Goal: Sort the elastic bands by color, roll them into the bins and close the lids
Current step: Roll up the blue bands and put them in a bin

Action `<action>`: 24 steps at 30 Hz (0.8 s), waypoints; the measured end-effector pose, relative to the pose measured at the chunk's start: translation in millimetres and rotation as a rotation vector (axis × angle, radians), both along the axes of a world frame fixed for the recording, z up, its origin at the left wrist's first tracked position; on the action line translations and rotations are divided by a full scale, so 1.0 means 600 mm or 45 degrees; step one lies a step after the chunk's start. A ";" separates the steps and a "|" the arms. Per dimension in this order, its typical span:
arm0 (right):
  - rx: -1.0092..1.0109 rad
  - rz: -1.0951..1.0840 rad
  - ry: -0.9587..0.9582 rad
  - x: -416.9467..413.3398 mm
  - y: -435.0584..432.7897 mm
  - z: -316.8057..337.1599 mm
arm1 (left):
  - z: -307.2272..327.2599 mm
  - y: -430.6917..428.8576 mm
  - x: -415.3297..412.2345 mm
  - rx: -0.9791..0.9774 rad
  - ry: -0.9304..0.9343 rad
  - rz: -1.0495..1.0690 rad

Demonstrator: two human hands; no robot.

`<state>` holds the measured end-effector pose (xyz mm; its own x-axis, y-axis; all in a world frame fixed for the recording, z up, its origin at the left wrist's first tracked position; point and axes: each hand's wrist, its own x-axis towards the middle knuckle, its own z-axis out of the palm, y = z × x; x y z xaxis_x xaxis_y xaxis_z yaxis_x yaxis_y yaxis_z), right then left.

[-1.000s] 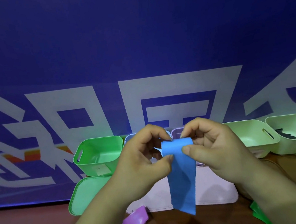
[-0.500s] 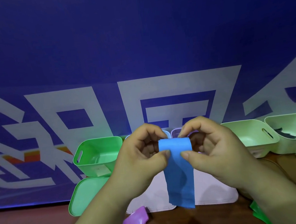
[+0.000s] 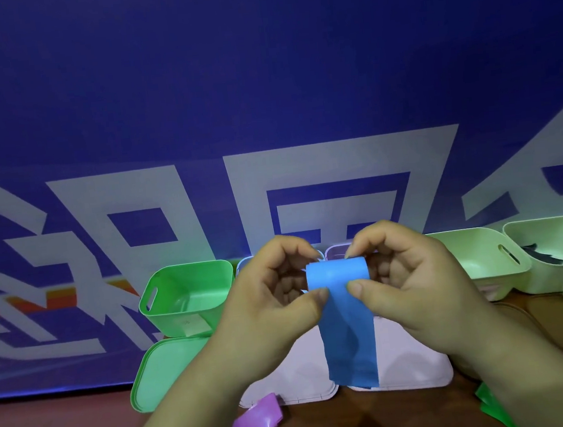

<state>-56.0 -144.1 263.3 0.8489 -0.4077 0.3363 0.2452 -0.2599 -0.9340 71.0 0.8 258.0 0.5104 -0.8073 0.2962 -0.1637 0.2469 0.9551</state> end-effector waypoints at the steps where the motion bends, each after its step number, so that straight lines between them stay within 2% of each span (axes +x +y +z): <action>1: 0.039 0.004 0.007 0.001 -0.001 0.000 | -0.001 0.001 0.000 -0.002 -0.039 0.010; 9: 0.083 -0.012 0.038 0.005 -0.005 -0.001 | -0.001 -0.001 -0.002 -0.017 -0.220 0.069; 24: 0.099 0.016 0.064 0.002 -0.002 0.003 | 0.006 -0.002 -0.001 -0.039 -0.113 0.062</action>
<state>-54.6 -145.5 265.1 0.8689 -0.4204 0.2611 0.2005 -0.1834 -0.9624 70.3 -0.6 261.8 0.5198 -0.7718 0.3663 -0.2597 0.2657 0.9284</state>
